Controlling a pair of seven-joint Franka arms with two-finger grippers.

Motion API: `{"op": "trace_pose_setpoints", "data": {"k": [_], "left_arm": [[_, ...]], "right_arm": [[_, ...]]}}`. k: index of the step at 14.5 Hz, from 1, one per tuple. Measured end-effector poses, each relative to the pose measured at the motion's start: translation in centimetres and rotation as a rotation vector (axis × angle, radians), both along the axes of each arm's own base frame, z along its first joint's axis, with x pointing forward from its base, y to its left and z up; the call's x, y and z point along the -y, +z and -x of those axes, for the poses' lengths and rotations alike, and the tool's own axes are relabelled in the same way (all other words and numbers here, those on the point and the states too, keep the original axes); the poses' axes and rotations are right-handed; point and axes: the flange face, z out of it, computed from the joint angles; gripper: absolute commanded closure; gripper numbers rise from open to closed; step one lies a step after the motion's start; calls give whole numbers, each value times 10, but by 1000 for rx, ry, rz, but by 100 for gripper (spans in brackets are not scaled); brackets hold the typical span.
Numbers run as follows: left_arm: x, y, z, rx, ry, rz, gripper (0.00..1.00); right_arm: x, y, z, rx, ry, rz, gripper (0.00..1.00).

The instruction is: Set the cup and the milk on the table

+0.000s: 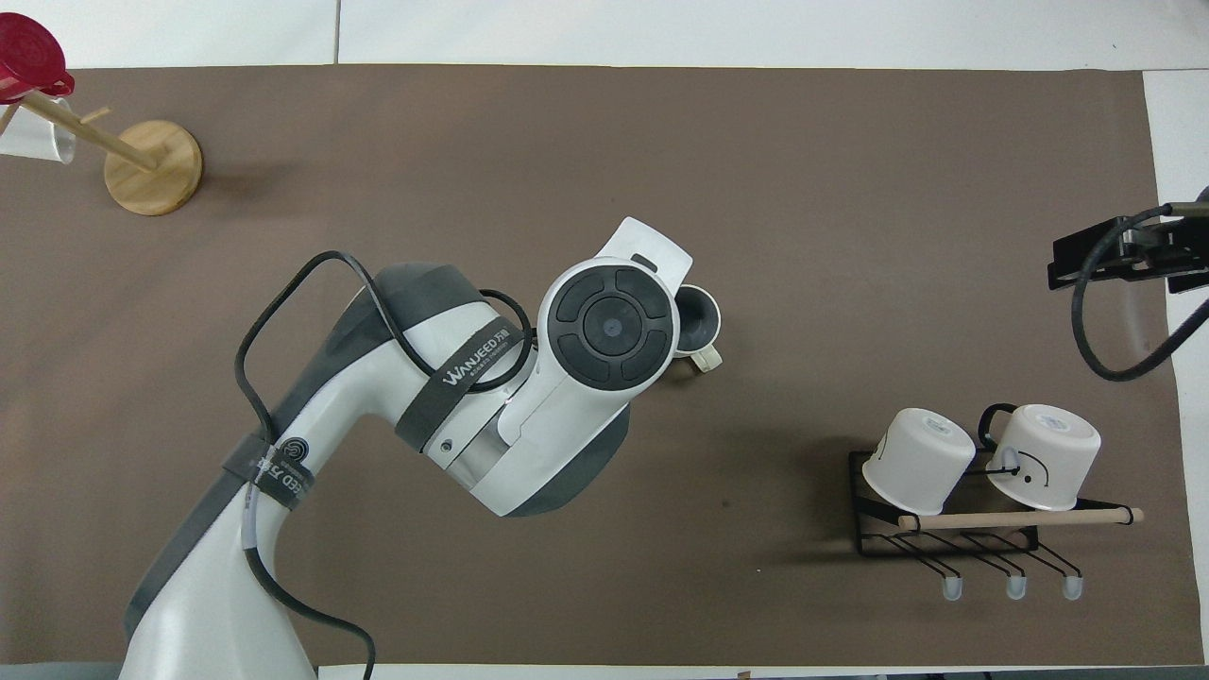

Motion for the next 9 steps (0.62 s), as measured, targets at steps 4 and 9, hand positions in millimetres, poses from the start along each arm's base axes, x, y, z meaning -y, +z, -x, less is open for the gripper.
{"op": "trace_pose_setpoints", "data": {"k": [4, 9], "left_arm": [[-6, 25, -5, 33, 18, 28, 0], [-91, 99, -27, 67, 109, 41, 0]], "right_arm": [[0, 0, 0, -1, 0, 0, 0], [5, -2, 0, -5, -9, 0, 0]]}}
